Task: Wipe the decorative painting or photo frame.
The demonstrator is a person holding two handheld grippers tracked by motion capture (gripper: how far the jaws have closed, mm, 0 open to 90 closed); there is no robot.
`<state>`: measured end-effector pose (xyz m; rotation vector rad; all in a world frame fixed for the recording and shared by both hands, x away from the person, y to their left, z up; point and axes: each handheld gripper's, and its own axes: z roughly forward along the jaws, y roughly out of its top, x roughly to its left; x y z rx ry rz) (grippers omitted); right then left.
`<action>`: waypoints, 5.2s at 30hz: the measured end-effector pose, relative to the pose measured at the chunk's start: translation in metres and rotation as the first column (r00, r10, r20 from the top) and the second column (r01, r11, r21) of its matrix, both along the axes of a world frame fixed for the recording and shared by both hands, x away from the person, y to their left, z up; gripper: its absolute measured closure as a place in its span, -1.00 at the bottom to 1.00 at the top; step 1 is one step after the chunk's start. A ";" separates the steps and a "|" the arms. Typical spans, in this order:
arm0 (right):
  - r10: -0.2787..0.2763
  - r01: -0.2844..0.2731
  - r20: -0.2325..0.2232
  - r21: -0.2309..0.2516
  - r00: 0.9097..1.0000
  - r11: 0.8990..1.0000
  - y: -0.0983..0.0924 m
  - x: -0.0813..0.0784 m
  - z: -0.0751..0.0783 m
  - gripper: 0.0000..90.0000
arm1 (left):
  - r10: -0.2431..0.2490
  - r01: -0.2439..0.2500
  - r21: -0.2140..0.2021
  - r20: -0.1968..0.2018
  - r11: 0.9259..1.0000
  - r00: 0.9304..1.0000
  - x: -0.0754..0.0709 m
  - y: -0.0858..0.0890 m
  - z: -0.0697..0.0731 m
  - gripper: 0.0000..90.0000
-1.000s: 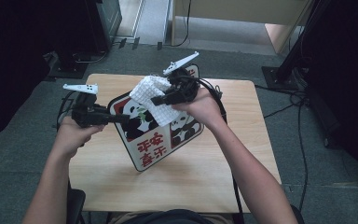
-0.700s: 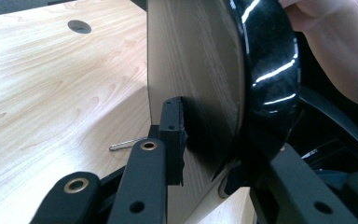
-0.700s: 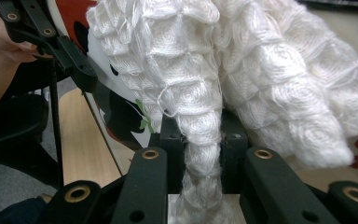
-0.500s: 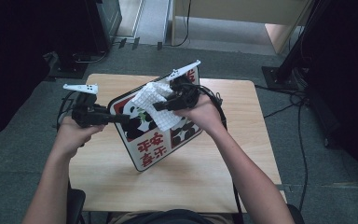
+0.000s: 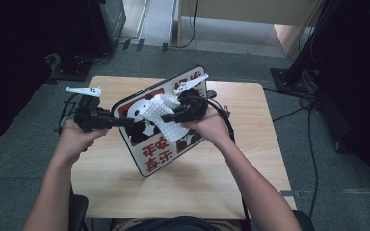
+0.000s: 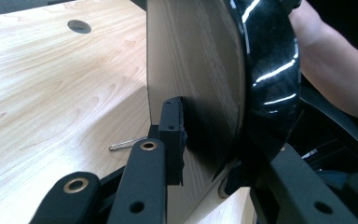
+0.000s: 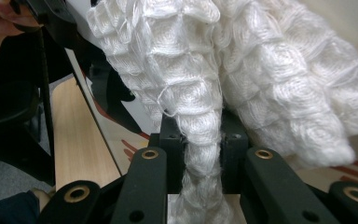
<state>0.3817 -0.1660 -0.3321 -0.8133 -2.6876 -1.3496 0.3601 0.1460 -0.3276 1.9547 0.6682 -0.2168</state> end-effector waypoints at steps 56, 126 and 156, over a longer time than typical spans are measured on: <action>-0.005 0.006 -0.089 0.007 0.996 1.000 -0.020 -0.024 -0.103 0.70 | 0.001 0.000 -0.001 0.003 1.000 1.000 -0.001 -0.001 0.000 0.62; 0.007 -0.007 -0.031 0.027 0.999 1.000 -0.008 -0.018 -0.010 0.73 | 0.018 -0.018 -0.006 0.004 1.000 1.000 -0.004 0.012 0.006 0.56; 0.076 -0.077 0.051 0.019 0.996 0.997 0.053 -0.008 0.073 0.72 | 0.019 -0.019 -0.006 0.016 1.000 1.000 -0.005 0.013 0.007 0.63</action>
